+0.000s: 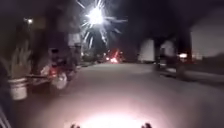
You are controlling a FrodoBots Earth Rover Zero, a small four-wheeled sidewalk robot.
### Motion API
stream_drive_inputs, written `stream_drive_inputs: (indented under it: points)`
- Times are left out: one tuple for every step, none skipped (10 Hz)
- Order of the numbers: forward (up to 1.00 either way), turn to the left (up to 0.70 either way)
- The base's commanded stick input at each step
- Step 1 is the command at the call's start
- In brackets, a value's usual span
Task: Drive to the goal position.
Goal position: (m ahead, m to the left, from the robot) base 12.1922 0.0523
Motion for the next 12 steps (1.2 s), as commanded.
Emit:
stream_drive_inputs:
  points:
    - [0.7, 0.0]
    - [0.7, 0.0]
    - [0.7, 0.0]
    - [0.7, 0.0]
    - [0.7, 0.0]
    - [0.7, 0.0]
    - [0.7, 0.0]
    - [0.7, 0.0]
    - [0.7, 0.0]
    - [0.7, 0.0]
    - [0.7, 0.0]
    - [0.7, 0.0]
